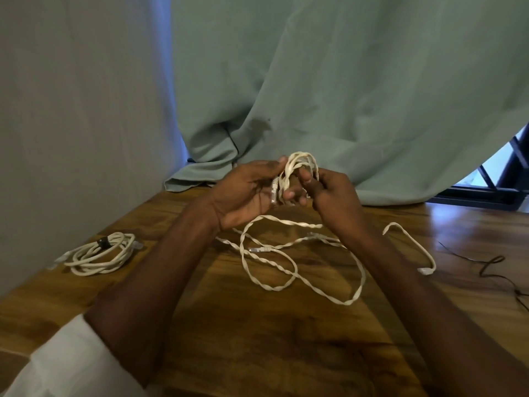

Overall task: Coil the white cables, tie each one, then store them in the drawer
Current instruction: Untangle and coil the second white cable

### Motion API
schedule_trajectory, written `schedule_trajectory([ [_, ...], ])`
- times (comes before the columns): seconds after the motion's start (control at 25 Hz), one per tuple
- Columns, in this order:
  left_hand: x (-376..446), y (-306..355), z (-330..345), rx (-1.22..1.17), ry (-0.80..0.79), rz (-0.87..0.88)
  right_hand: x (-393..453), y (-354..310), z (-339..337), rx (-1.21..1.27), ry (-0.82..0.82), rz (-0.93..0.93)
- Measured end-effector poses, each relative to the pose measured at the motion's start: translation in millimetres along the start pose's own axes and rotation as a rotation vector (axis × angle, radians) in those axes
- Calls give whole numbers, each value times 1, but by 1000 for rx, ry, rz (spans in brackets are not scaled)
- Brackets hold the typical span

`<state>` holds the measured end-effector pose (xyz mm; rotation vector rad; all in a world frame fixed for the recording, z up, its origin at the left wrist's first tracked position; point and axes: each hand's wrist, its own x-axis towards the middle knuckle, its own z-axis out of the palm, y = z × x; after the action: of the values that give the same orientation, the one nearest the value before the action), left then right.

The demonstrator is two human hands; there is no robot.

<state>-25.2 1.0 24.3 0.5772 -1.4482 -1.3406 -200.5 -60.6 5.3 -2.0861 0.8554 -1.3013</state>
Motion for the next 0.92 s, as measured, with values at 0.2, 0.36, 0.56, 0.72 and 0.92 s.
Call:
schedule_trajectory([
  [0.2, 1, -3, 2, 226, 104, 15, 2, 3, 1, -238, 13, -17],
  [0.36, 2, -11, -1, 285, 220, 75, -1, -2, -8, -58, -123, -62],
  [0.56, 3, -11, 3, 23, 166, 94, -3, -11, -18, 200, -227, -56],
  [0.72, 4, -14, 7, -113, 118, 62, -1, -9, -21, 15, -238, -128],
  [0.92, 7, -9, 3, -188, 106, 12, -4, -5, -22, 130, -257, -79],
])
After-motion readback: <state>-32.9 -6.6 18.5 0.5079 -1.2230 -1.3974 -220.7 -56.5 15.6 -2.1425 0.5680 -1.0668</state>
